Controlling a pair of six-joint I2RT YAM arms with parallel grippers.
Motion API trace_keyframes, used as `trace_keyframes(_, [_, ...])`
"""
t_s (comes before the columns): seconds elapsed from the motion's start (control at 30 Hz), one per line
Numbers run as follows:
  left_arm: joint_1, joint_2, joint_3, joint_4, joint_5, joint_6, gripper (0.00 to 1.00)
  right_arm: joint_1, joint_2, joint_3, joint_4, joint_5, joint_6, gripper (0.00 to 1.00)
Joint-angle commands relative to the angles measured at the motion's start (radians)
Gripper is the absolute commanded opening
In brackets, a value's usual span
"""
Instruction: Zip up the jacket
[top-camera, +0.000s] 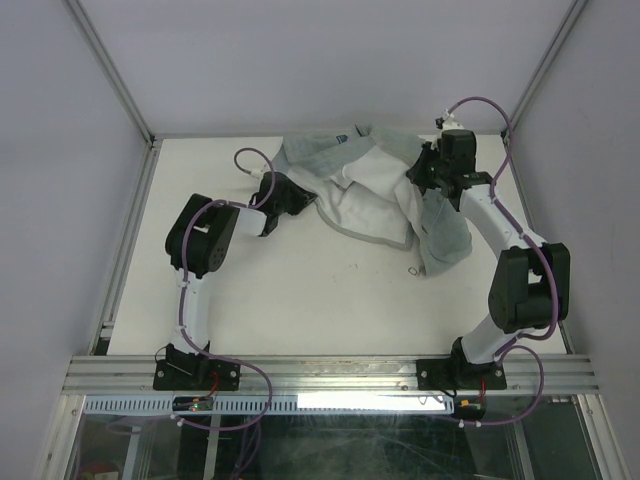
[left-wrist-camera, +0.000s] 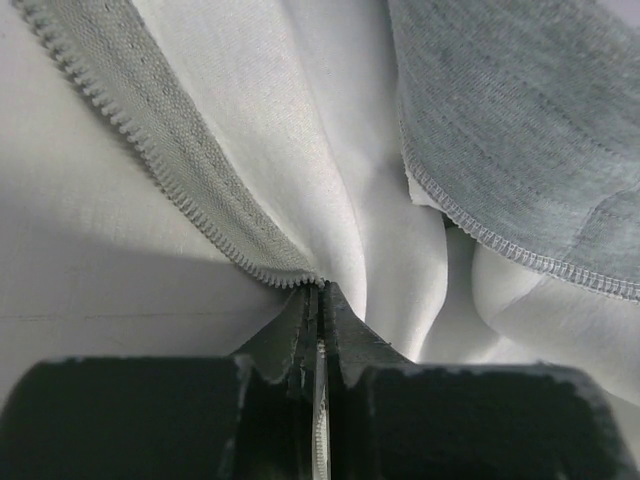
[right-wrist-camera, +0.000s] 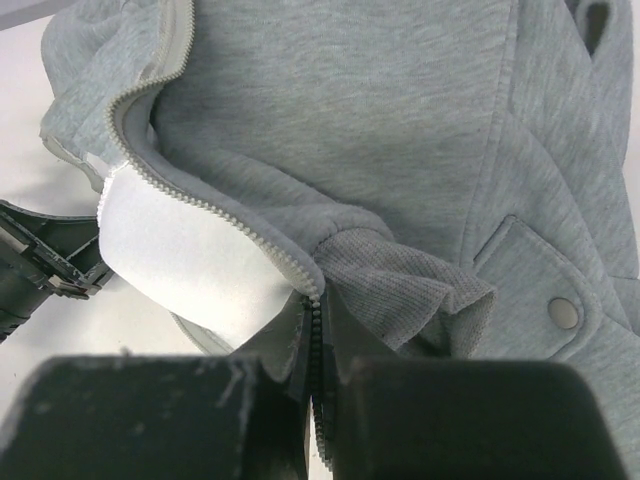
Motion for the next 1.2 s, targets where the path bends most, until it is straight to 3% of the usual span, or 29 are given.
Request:
trace_keyframes(0.0, [-0.002,-0.067,-0.037,-0.046,-0.067,0.074,0.0,0.003,-0.076,0.042,0.028,0.001,0.001,0.01])
trace_keyframes(0.13, [0.033,-0.246,-0.129,-0.112,-0.102,0.144,0.0,0.01,-0.114,0.068,-0.014,0.022,-0.013,0.01])
trace_keyframes(0.23, [0.069,-0.4,-0.146,-0.248,-0.115,0.263,0.0,0.02,-0.155,0.087,-0.041,0.034,-0.016,0.01])
trace_keyframes(0.47, [0.155,-0.739,0.018,-0.72,-0.234,0.574,0.0,0.024,-0.229,0.212,-0.173,0.154,-0.039,0.0])
trace_keyframes(0.6, [0.21,-0.892,0.21,-0.959,-0.295,0.705,0.0,0.024,-0.256,0.293,-0.263,0.276,-0.05,0.0])
trace_keyframes(0.73, [0.214,-0.934,0.424,-1.184,-0.335,0.814,0.0,0.025,-0.293,0.339,-0.311,0.348,-0.065,0.0])
trace_keyframes(0.87, [0.213,-0.917,0.566,-1.311,-0.282,0.855,0.0,0.025,-0.311,0.333,-0.332,0.392,-0.075,0.0])
trace_keyframes(1.03, [0.184,-0.884,0.502,-1.295,-0.08,0.818,0.0,0.038,-0.311,0.248,-0.272,0.312,-0.066,0.0])
trace_keyframes(1.17, [0.057,-0.807,0.406,-1.24,-0.052,0.767,0.0,0.121,-0.249,0.19,-0.216,0.284,-0.053,0.02])
